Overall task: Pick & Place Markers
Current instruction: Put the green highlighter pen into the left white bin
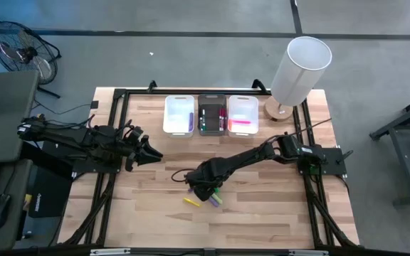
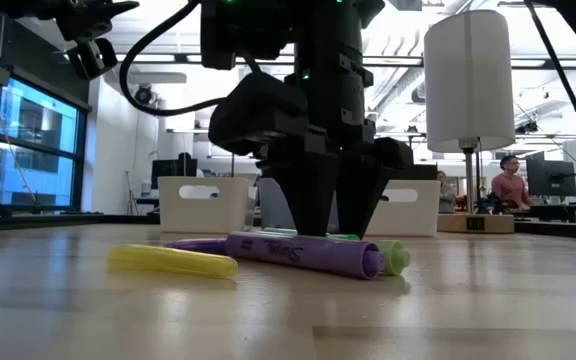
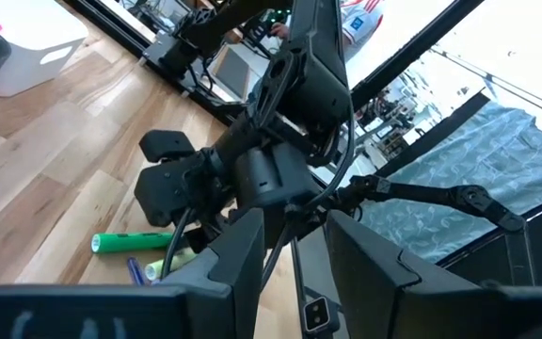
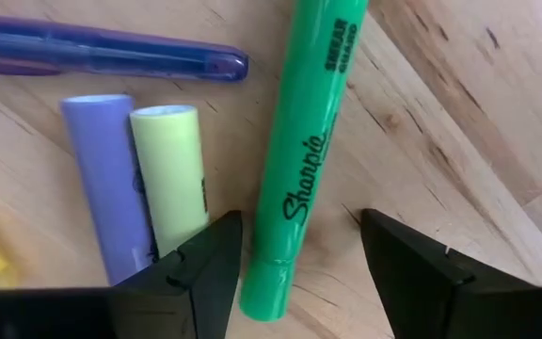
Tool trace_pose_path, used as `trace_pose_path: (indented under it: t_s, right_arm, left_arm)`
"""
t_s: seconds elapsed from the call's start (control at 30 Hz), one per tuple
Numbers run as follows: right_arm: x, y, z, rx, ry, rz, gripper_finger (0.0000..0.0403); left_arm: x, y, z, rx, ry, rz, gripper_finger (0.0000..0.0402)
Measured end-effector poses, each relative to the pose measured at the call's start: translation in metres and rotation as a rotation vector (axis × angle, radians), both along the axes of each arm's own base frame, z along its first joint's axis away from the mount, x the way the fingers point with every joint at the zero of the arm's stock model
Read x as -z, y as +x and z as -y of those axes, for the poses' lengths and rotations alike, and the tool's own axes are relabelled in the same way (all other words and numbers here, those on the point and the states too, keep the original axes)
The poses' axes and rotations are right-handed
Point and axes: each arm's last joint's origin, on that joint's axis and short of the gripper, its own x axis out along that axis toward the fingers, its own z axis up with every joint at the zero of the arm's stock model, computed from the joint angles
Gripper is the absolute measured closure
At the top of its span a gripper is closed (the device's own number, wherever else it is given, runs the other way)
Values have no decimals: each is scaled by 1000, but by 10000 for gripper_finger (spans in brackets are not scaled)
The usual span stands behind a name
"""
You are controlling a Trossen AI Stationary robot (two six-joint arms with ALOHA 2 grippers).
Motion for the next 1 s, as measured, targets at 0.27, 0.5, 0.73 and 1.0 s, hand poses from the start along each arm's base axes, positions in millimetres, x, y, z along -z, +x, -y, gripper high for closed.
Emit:
trace_pose_path:
  t_s: [0.27, 0.5, 0.73, 1.0]
  right_arm:
    - [1, -1, -1, -10, -18, -5, 270]
    - [1, -2, -1, -47, -19, -18, 351]
    - [-3, -5, 0, -74, -25, -27, 351]
    - [-59, -22, 5, -71, -140, 54, 351]
  left_arm:
    - [0, 0, 0, 0, -3, -4, 285]
    - [0, 0, 0, -1, -4, -4, 285]
    - [0, 0, 0, -3, -4, -4, 285]
    - [0, 0, 0, -4, -4, -1, 285]
